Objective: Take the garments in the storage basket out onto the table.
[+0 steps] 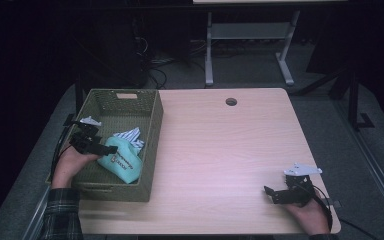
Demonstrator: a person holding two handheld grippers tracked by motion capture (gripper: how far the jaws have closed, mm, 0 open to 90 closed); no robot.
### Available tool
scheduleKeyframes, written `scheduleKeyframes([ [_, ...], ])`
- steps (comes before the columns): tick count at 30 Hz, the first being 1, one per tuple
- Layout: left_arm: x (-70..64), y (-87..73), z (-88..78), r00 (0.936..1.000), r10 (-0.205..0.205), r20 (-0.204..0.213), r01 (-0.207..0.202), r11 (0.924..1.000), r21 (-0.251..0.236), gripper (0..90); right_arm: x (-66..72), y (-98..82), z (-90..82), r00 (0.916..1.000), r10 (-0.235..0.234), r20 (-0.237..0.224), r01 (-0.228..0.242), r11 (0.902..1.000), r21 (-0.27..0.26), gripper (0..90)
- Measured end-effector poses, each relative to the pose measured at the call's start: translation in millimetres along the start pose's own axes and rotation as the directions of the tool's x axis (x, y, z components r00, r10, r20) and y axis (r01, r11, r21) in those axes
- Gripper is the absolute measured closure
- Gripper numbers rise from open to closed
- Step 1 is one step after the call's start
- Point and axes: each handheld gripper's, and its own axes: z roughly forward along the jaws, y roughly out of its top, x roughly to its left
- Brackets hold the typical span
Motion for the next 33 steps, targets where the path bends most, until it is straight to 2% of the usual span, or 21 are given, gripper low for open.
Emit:
scheduleKeyframes([
  [5, 2.5, -3.2, 7.8, 0.9999, -0.013, -0.011, 0.013, 0.9991, 0.04, 12.1, 0.0, 0.0, 0.0, 1.0, 0.0, 0.0, 0.0, 1.0, -0.001, 2.9],
  [9, 3.3, -4.9, 13.4, 0.9994, -0.006, -0.034, 0.009, 0.9957, 0.092, 12.1, 0.0, 0.0, 0.1, 1.0, 0.0, 0.0, 0.0, 1.0, -0.001, 2.9],
  [13, 3.3, -6.0, 16.4, 0.9989, -0.021, -0.042, 0.026, 0.9927, 0.118, 12.1, 0.0, 0.0, 0.0, 1.0, -0.001, 0.0, 0.001, 1.0, -0.001, 2.9],
  [21, 2.3, -9.0, 25.2, 0.9991, -0.008, -0.041, 0.016, 0.9788, 0.204, 12.1, 0.0, 0.0, 0.0, 1.0, 0.0, 0.0, 0.0, 1.0, 0.0, 2.9],
  [30, 0.8, -11.1, 30.6, 0.9993, -0.017, -0.035, 0.025, 0.9674, 0.252, 13.5, 0.0, 0.0, 0.0, 1.0, 0.0, 0.0, 0.0, 1.0, -0.001, 2.9],
  [33, 0.6, -11.2, 30.8, 0.9995, -0.019, -0.025, 0.025, 0.966, 0.257, 16.7, 0.1, 0.0, 0.0, 1.0, 0.001, 0.0, -0.001, 1.0, 0.0, 2.9],
])
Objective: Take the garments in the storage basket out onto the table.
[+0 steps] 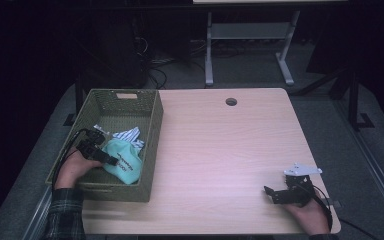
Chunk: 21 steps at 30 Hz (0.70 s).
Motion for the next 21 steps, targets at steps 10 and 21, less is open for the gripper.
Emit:
scheduleKeyframes([
  [10, -1.4, 0.1, -2.3, 0.9985, 0.003, 0.054, -0.003, 1.0, -0.001, 39.3, 0.0, 0.0, 0.0, 1.0, 0.0, 0.0, 0.0, 1.0, 0.0, 2.9],
  [21, -1.5, 1.2, -8.3, 0.9953, -0.033, 0.091, 0.03, 0.9987, 0.041, 77.3, 0.0, 0.0, 0.0, 1.0, 0.0, 0.0, 0.0, 1.0, 0.0, 2.9],
])
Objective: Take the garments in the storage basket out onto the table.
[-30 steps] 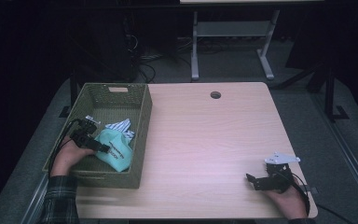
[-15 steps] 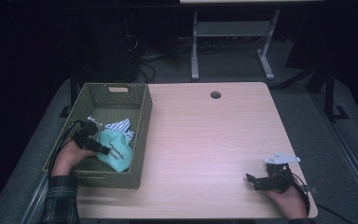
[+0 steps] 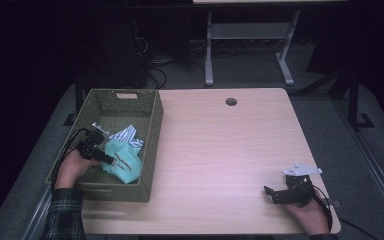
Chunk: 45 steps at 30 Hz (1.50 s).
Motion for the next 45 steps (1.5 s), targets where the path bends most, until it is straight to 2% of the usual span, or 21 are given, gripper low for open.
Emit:
scheduleKeyframes([
  [3, 0.5, -0.2, -2.6, 1.0, 0.002, 0.008, -0.002, 0.9999, -0.013, 78.3, 0.0, 0.0, 0.0, 1.0, 0.0, 0.0, 0.0, 1.0, 0.0, 2.9],
  [5, 0.9, -0.3, -5.6, 0.9998, 0.019, 0.011, -0.018, 0.9995, -0.024, 78.3, 0.0, 0.0, 0.0, 1.0, 0.0, 0.0, 0.0, 1.0, 0.0, 2.9],
  [11, -0.1, -0.5, -19.7, 0.9994, 0.012, 0.033, -0.008, 0.9927, -0.12, 79.0, 0.0, 0.0, 0.0, 1.0, 0.0, 0.0, 0.0, 1.0, 0.0, 2.9],
  [13, -1.5, -0.7, -26.1, 0.9988, 0.009, 0.047, -0.001, 0.9861, -0.166, 79.1, -0.1, 0.0, 0.0, 1.0, 0.0, 0.0, 0.0, 1.0, 0.0, 2.9],
  [16, -3.4, -1.1, -38.2, 0.9973, 0.009, 0.073, 0.009, 0.9693, -0.246, 79.2, 0.0, 0.0, 0.0, 1.0, 0.0, 0.001, 0.0, 1.0, 0.0, 2.9],
  [18, -4.7, -1.4, -45.2, 0.9969, 0.008, 0.078, 0.015, 0.9577, -0.287, 79.3, 0.0, 0.0, 0.0, 1.0, 0.0, 0.0, 0.0, 1.0, 0.0, 2.9],
  [20, -5.0, -2.0, -50.1, 0.9949, 0.002, 0.101, 0.031, 0.9454, -0.325, 79.4, 0.0, 0.0, 0.0, 1.0, 0.0, 0.0, 0.0, 1.0, 0.0, 2.9],
  [21, -5.5, -2.4, -52.4, 0.9941, -0.002, 0.108, 0.039, 0.9393, -0.341, 79.5, 0.0, 0.0, 0.0, 1.0, 0.0, 0.0, 0.0, 1.0, 0.0, 2.9],
  [23, -5.8, -2.9, -56.6, 0.9942, -0.004, 0.107, 0.043, 0.9322, -0.359, 79.5, 0.0, 0.0, 0.0, 1.0, 0.0, 0.0, 0.0, 1.0, 0.0, 2.9],
  [25, -7.1, -3.1, -60.2, 0.9929, -0.015, 0.118, 0.06, 0.9195, -0.388, 79.6, 0.0, 0.0, 0.0, 1.0, 0.0, 0.0, 0.0, 1.0, 0.0, 2.9],
  [28, -8.3, -3.6, -66.6, 0.9923, -0.004, 0.124, 0.057, 0.9043, -0.423, 79.6, 0.0, 0.0, 0.0, 1.0, 0.0, 0.001, 0.0, 1.0, 0.0, 2.9],
  [30, -9.5, -3.9, -70.9, 0.9912, -0.004, 0.133, 0.064, 0.8897, -0.452, 79.6, 0.0, 0.0, 0.0, 1.0, 0.0, 0.0, 0.0, 1.0, 0.0, 2.9],
  [33, -11.0, -4.5, -77.8, 0.9863, -0.002, 0.165, 0.085, 0.8625, -0.499, 79.7, 0.0, 0.0, 0.0, 1.0, 0.0, 0.0, 0.0, 1.0, 0.0, 2.9],
  [34, -11.4, -4.3, -80.6, 0.9865, 0.004, 0.164, 0.08, 0.8598, -0.504, 79.6, 0.0, 0.0, 0.0, 1.0, 0.0, 0.001, 0.0, 1.0, 0.0, 2.9],
  [39, -18.9, -1.8, -93.8, 0.981, 0.02, 0.193, 0.094, 0.8216, -0.562, 79.7, 0.0, 0.0, 0.0, 1.0, 0.0, 0.001, 0.0, 1.0, 0.0, 3.0],
  [44, -25.0, 2.8, -109.0, 0.9798, 0.034, 0.197, 0.095, 0.7875, -0.609, 80.0, -0.1, 0.0, 0.0, 1.0, 0.0, 0.001, 0.0, 1.0, 0.0, 2.9],
  [45, -26.5, 4.1, -112.4, 0.9795, 0.036, 0.198, 0.095, 0.7826, -0.615, 80.1, 0.0, 0.0, 0.0, 1.0, 0.0, 0.001, 0.0, 1.0, 0.0, 2.9],
])
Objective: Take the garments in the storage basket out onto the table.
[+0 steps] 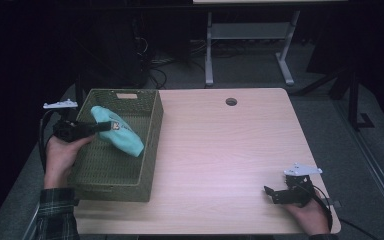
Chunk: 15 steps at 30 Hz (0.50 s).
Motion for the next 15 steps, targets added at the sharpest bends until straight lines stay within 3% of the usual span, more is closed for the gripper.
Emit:
scheduleKeyframes([
  [15, -28.9, 40.4, -7.1, 0.9973, 0.061, 0.039, -0.058, 0.9948, -0.083, 80.3, 0.0, 0.0, 0.0, 1.0, 0.0, 0.0, 0.0, 1.0, 0.0, 3.0],
])
